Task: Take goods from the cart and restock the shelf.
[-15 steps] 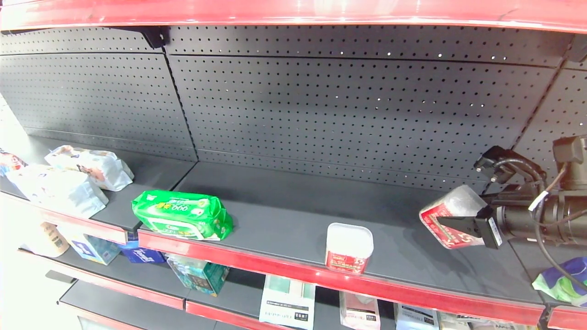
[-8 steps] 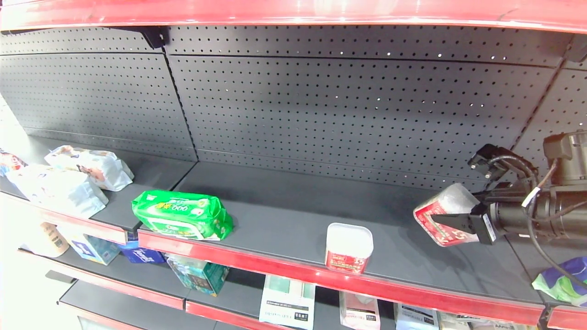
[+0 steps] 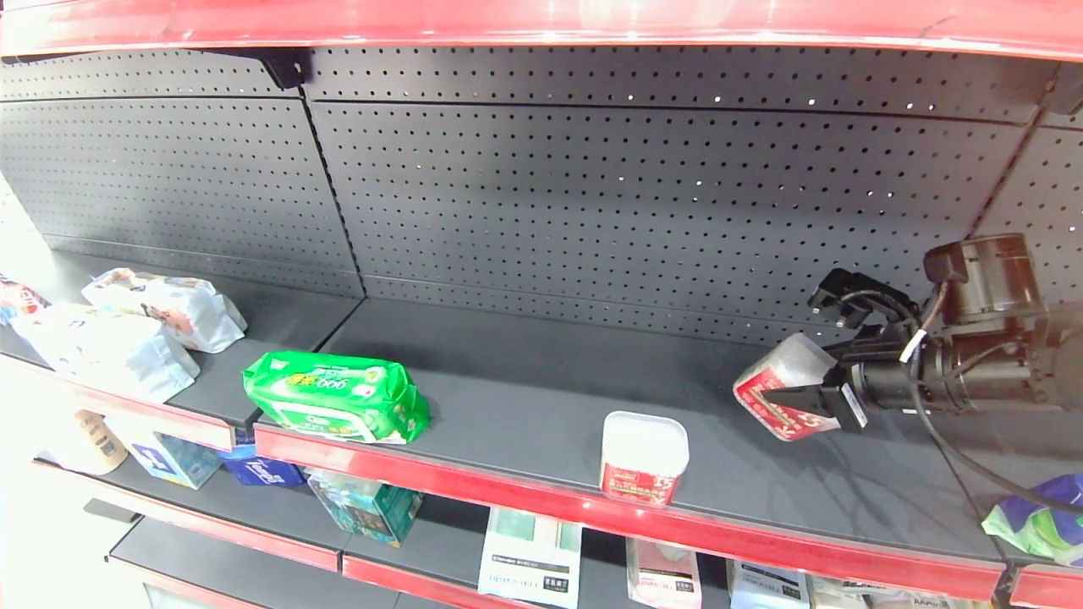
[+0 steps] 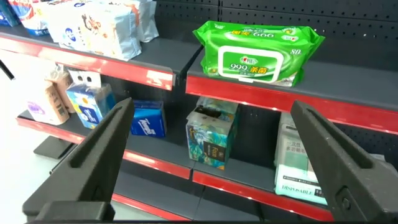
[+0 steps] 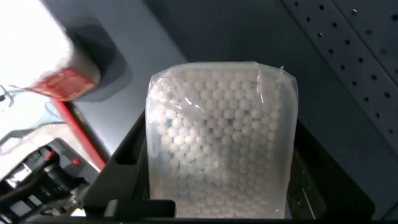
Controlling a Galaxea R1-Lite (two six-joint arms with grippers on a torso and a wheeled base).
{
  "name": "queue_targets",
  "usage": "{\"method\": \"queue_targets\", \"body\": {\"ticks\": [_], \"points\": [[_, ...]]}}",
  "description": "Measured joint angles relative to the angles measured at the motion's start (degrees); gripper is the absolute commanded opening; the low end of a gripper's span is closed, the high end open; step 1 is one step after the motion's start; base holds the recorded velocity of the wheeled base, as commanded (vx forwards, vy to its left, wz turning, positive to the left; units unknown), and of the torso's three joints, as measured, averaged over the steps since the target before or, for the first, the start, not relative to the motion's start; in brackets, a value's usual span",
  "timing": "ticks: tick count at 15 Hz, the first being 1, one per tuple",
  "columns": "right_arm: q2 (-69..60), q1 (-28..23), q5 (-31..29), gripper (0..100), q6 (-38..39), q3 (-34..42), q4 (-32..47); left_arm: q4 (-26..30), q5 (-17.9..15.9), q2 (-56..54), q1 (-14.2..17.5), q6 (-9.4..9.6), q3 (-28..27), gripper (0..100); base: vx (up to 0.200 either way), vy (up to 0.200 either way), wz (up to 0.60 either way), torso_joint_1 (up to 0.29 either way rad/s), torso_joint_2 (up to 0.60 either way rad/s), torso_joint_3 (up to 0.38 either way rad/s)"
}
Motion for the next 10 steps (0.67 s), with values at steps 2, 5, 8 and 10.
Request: {"method": "queue_targets", "body": {"ticks": [2, 5, 8, 10], "points": [[3.07, 0.11, 0.20, 0, -1.95, -2.12, -0.05, -0.01, 0.00, 0.00, 0.00, 0.00, 0.00, 100, 0.000, 0.000, 0.00, 0.000, 0.00, 0.000], [6.60, 0.66, 0.30, 0, -2.96, -5.06, -0.02, 0.00, 0.00, 0.00, 0.02, -0.02, 0.00, 100, 0.000, 0.000, 0.00, 0.000, 0.00, 0.000], [8.85, 2.68, 0.38, 0, -3.18, -6.74, 0.05, -0.01, -0.02, 0.00, 0.02, 0.00, 0.00, 100, 0.000, 0.000, 0.00, 0.000, 0.00, 0.000], [10.05, 4.56, 0.07, 0, -3.23, -7.70, 0.05, -0.01, -0.02, 0.00, 0.02, 0.00, 0.00, 100, 0.000, 0.000, 0.00, 0.000, 0.00, 0.000]]}}
